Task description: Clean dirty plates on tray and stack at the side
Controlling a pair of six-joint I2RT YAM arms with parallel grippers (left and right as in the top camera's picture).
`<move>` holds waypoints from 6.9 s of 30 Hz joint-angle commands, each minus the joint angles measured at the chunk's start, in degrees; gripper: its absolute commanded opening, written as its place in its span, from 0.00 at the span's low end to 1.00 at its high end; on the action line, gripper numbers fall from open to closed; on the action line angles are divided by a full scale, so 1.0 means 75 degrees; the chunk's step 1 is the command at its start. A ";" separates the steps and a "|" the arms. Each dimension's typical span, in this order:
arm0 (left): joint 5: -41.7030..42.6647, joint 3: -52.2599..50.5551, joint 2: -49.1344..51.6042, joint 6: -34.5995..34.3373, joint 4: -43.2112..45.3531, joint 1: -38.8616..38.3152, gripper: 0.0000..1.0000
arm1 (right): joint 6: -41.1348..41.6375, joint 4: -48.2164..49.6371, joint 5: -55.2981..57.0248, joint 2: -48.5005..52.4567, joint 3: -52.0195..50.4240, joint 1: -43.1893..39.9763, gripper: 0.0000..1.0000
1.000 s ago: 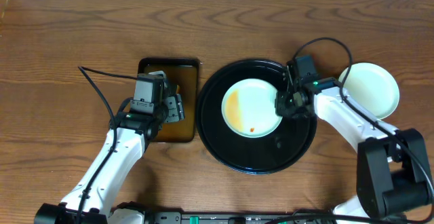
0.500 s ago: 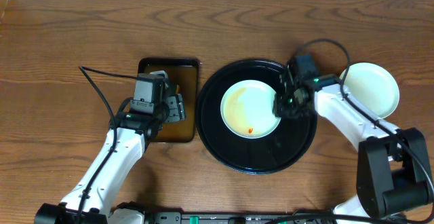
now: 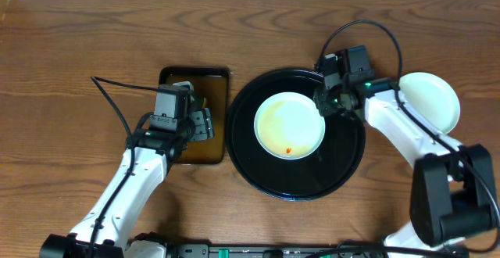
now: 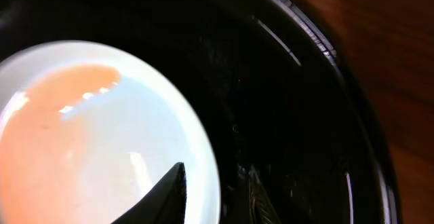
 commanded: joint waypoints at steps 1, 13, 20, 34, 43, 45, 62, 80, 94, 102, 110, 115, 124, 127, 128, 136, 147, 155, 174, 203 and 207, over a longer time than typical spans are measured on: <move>-0.0012 0.0009 0.0076 -0.0067 -0.0015 0.0055 0.74 | -0.0405 0.0117 0.0009 0.0493 0.0020 0.0032 0.28; -0.0012 0.0009 0.0076 -0.0067 -0.0015 0.0055 0.74 | 0.0367 0.0096 -0.0294 0.1137 0.0020 0.0038 0.01; -0.0012 0.0009 0.0076 -0.0067 -0.0015 0.0055 0.74 | 0.3351 -0.0796 0.0242 0.1134 0.0020 -0.0020 0.01; -0.0012 0.0009 0.0096 -0.0067 -0.0009 0.0055 0.74 | 0.5543 -0.2229 0.0673 0.1134 0.0017 0.0152 0.01; -0.0012 0.0009 0.0131 -0.0067 -0.0012 0.0055 0.74 | 0.5461 -0.2407 0.0691 0.1134 0.0020 0.0434 0.01; -0.0012 0.0009 0.0131 -0.0067 -0.0012 0.0055 0.74 | 0.5161 -0.2340 0.0723 0.1134 0.0020 0.0423 0.10; -0.0012 0.0009 0.0131 -0.0067 -0.0009 0.0055 0.74 | 0.1740 -0.1550 0.0659 0.1166 0.0793 -0.0087 0.20; -0.0015 -0.0029 0.1475 -0.0061 0.0866 0.0055 0.75 | 0.2183 -0.1722 0.0044 0.1271 0.0650 0.0192 0.01; -0.0513 -0.0026 0.1798 0.0082 0.1769 0.0061 0.72 | 0.2177 -0.1784 0.0047 0.1271 0.0644 0.0213 0.01; -0.0702 -0.0041 0.1740 0.0082 0.2229 0.0061 0.72 | 0.2177 -0.1784 0.0047 0.1271 0.0644 0.0219 0.01; -0.0901 -0.0041 0.2608 0.0076 0.2328 0.0061 0.70 | 0.2177 -0.1795 0.0044 0.1271 0.0644 0.0242 0.01; -0.0901 -0.0038 0.2751 0.0076 0.2419 0.0061 0.14 | 0.2177 -0.1839 0.0044 0.1271 0.0644 0.0242 0.01; -0.0903 -0.0038 0.1743 0.0082 0.2681 0.0064 0.07 | 0.2177 -0.1842 0.0044 0.1271 0.0644 0.0242 0.01; -0.0901 -0.0038 0.1413 0.0082 0.2669 0.0064 0.07 | 0.2174 -0.1845 0.0047 0.1271 0.0644 0.0239 0.01; -0.0901 -0.0038 0.1373 0.0079 0.2626 0.0061 0.07 | 0.2174 -0.1845 0.0044 0.1271 0.0644 0.0239 0.01; -0.0901 -0.0041 0.1664 0.0076 0.1684 0.0061 0.23 | 0.2177 -0.1845 0.0044 0.1271 0.0644 0.0239 0.01; -0.0825 -0.0041 0.1955 0.0079 0.2037 0.0061 0.61 | 0.2177 -0.1871 0.0044 0.1271 0.0644 0.0239 0.01; -0.0880 -0.0041 0.2066 0.0079 0.2212 0.0061 0.62 | 0.2177 -0.1894 0.0044 0.1271 0.0644 0.0239 0.01; -0.0874 -0.0038 0.2358 0.0076 0.2422 0.0061 0.07 | 0.2174 -0.1920 0.0047 0.1271 0.0644 0.0239 0.01; -0.0641 -0.0038 -0.0303 0.1090 0.4427 0.0061 0.07 | 0.2174 -0.1926 0.0044 0.1271 0.0644 0.0239 0.01; -0.0641 -0.0038 -0.0519 0.1090 0.4631 0.0061 0.07 | 0.2177 -0.1929 0.0044 0.1271 0.0644 0.0239 0.01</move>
